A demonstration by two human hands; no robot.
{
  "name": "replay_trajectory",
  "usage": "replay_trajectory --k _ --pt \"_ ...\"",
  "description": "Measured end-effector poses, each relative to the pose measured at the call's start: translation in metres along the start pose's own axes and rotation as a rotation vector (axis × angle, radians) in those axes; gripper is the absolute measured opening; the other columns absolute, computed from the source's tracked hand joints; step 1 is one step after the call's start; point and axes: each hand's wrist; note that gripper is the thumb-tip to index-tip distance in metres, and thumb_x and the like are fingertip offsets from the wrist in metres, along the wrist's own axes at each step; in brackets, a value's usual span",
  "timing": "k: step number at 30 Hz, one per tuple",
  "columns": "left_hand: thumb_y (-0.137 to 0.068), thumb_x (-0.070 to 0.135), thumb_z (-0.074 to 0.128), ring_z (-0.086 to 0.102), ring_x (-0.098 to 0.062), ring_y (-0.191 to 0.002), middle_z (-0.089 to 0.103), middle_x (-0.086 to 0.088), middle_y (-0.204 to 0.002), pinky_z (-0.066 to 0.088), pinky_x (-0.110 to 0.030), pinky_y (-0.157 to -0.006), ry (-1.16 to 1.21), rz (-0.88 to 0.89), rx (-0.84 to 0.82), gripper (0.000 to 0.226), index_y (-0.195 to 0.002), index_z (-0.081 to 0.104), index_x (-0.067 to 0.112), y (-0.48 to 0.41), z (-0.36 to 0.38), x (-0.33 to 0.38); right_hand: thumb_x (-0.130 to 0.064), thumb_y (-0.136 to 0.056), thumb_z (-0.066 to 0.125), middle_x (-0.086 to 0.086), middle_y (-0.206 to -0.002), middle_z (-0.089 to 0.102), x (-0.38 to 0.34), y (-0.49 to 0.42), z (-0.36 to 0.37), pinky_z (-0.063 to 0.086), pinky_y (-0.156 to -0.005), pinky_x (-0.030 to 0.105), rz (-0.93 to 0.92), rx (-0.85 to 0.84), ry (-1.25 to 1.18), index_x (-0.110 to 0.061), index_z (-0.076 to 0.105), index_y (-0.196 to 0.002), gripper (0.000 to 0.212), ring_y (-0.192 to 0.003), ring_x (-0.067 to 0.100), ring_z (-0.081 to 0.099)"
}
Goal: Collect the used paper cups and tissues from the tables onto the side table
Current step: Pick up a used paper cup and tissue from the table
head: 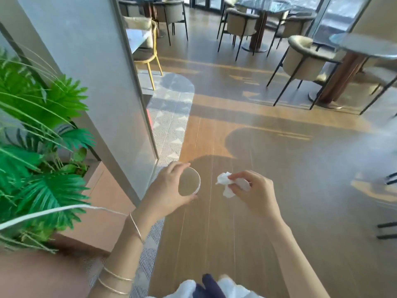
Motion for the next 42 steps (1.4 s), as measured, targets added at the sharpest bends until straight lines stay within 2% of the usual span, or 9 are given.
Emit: replay_trajectory --k 4,8,13,24,33,40,42 --pt "-0.061 0.044 0.082 0.042 -0.006 -0.114 0.042 0.014 -0.129 0.032 -0.021 -0.089 -0.003 -0.028 -0.008 0.083 -0.132 0.042 0.028 -0.055 0.001 -0.018 -0.006 -0.07 0.073 -0.011 -0.081 0.068 0.012 -0.056 0.014 0.038 -0.061 0.009 -0.003 -0.021 0.01 -0.021 0.072 -0.081 0.018 -0.068 -0.007 0.054" --pt "-0.062 0.044 0.081 0.042 -0.009 -0.117 0.042 0.014 -0.128 0.035 -0.024 -0.091 -0.016 -0.059 -0.007 0.08 -0.131 0.042 0.029 -0.115 0.009 -0.032 -0.007 -0.071 0.073 -0.015 -0.078 0.065 0.032 -0.122 0.023 0.037 -0.061 0.007 -0.019 -0.054 0.001 -0.021 0.072 -0.081 0.017 -0.07 -0.007 0.055" --pt "-0.062 0.044 0.081 0.041 -0.012 -0.119 0.042 0.009 -0.133 0.029 -0.02 -0.094 -0.025 -0.095 0.007 0.086 -0.134 0.041 0.022 -0.21 0.021 -0.035 -0.008 -0.072 0.072 -0.016 -0.083 0.066 0.054 -0.228 0.024 0.038 -0.063 0.009 -0.04 -0.097 -0.015 -0.023 0.072 -0.082 0.018 -0.07 -0.003 0.055" --pt "-0.062 0.046 0.081 0.043 -0.008 -0.116 0.043 0.009 -0.13 0.031 -0.019 -0.095 0.002 -0.153 0.115 0.086 -0.134 0.041 0.022 -0.396 0.025 -0.028 -0.007 -0.072 0.073 -0.019 -0.078 0.065 0.077 -0.443 0.006 0.037 -0.058 0.008 -0.17 -0.15 -0.038 -0.023 0.071 -0.081 0.018 -0.066 -0.007 0.053" --pt "-0.063 0.039 0.082 0.042 -0.009 -0.118 0.043 0.006 -0.132 0.023 -0.009 -0.089 -0.002 -0.22 0.09 0.082 -0.133 0.042 0.019 -0.502 0.027 -0.073 -0.006 -0.07 0.073 -0.018 -0.078 0.066 0.105 -0.553 0.053 0.036 -0.061 0.005 -0.144 -0.224 -0.023 -0.022 0.071 -0.08 0.019 -0.069 -0.01 0.054" --pt "-0.062 0.04 0.082 0.042 -0.011 -0.116 0.043 0.007 -0.13 0.028 -0.018 -0.091 0.017 -0.217 0.118 0.084 -0.133 0.041 0.021 -0.623 -0.006 -0.127 -0.01 -0.071 0.074 -0.019 -0.08 0.067 0.088 -0.682 0.101 0.037 -0.061 0.01 -0.172 -0.227 0.019 -0.024 0.071 -0.08 0.017 -0.063 -0.011 0.054" --pt "-0.062 0.04 0.082 0.042 -0.012 -0.117 0.042 0.006 -0.131 0.029 -0.018 -0.091 0.008 -0.217 0.12 0.084 -0.133 0.041 0.02 -0.657 -0.02 -0.14 -0.01 -0.07 0.075 -0.023 -0.077 0.064 0.078 -0.72 0.114 0.037 -0.06 0.007 -0.191 -0.22 0.02 -0.024 0.071 -0.08 0.018 -0.064 -0.01 0.054"
Point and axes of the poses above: each hand's wrist, its own y-axis away from the middle knuckle, its own z-axis out of the palm, x = y × z
